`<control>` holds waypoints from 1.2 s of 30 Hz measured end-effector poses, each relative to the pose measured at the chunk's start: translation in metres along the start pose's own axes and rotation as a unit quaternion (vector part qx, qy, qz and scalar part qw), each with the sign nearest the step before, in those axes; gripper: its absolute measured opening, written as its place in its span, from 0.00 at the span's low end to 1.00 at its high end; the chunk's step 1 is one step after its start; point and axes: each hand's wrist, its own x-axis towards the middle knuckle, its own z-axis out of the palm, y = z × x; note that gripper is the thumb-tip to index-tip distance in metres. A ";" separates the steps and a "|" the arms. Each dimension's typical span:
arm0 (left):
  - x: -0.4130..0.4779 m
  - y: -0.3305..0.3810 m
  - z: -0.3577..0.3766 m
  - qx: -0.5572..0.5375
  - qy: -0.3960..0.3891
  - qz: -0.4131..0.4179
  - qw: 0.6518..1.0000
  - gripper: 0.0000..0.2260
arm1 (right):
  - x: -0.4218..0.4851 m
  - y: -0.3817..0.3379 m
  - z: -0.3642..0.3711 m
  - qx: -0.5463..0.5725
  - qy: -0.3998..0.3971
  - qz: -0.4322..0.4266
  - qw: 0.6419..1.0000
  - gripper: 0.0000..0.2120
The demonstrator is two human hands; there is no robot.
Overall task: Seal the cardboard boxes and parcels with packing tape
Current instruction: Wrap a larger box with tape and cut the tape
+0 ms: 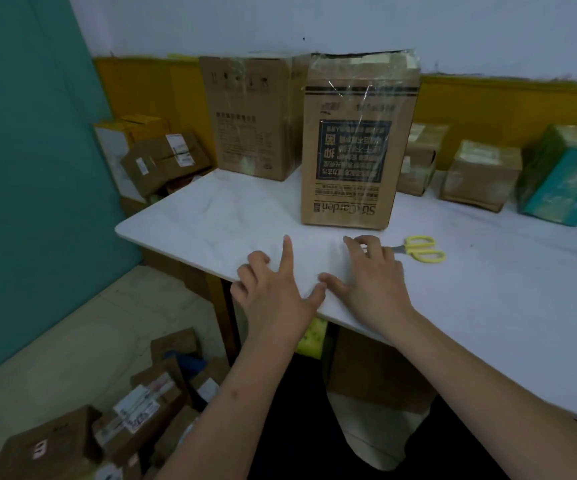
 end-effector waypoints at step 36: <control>0.300 0.119 -0.126 -0.232 -0.078 0.354 0.902 0.12 | 0.249 0.051 -0.117 0.501 0.227 -0.098 0.829 0.15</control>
